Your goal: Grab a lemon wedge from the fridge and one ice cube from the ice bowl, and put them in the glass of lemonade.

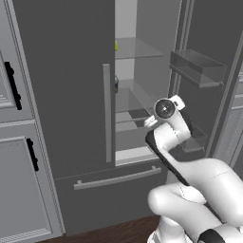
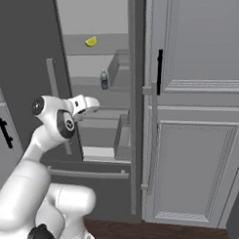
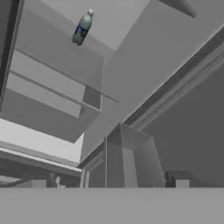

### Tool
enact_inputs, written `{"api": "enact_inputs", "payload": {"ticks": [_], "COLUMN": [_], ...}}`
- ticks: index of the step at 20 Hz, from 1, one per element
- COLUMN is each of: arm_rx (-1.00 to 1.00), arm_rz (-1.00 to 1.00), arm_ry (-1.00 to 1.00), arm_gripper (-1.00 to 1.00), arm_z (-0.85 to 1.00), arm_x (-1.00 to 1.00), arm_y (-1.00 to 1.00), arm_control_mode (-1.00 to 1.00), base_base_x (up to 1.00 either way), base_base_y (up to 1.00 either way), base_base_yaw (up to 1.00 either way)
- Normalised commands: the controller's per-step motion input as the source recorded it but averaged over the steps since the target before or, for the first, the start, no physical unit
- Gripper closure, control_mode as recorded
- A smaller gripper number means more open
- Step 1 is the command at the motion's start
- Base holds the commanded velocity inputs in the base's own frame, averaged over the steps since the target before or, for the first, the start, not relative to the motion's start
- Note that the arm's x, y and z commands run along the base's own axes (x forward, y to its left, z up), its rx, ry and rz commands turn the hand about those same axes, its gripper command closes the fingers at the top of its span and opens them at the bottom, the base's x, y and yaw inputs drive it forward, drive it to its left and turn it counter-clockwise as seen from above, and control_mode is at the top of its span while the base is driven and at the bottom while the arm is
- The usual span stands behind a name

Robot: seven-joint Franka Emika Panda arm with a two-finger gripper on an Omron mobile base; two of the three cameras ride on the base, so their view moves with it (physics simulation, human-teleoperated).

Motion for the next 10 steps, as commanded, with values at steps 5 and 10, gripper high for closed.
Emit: {"api": "enact_inputs", "payload": {"ticks": [5,10], "arm_rx": [0.44,0.38], "arm_rz": [0.57,0.33], "arm_ry": [-0.04,-0.10], "arm_gripper": [-1.00,-1.00], "arm_z": [-0.07,0.03], "arm_x": [0.18,0.00], "arm_y": [0.84,0.99], "arm_control_mode": [-1.00,-1.00], "base_base_x": [0.00,0.00], "base_base_y": [0.00,0.00], "base_base_yaw": [0.00,0.00]}}
